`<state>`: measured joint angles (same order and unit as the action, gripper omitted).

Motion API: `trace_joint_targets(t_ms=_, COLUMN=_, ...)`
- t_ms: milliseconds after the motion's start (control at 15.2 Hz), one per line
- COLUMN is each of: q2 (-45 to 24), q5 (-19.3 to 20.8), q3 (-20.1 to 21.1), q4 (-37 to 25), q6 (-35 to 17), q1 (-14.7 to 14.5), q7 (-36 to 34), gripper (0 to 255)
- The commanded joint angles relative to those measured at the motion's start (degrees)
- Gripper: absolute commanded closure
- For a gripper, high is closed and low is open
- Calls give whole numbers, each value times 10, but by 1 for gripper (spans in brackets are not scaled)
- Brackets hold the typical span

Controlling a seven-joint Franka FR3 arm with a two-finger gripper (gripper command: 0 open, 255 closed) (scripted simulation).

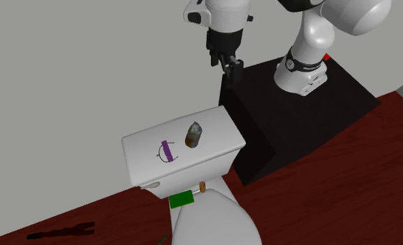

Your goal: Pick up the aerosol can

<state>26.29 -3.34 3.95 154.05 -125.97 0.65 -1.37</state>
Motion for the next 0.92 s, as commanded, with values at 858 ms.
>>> trace_joint_targets(t_ms=858, q2=-373, q5=70, q3=16, q4=-62, q6=-353, q1=5, q7=-129, gripper=0)
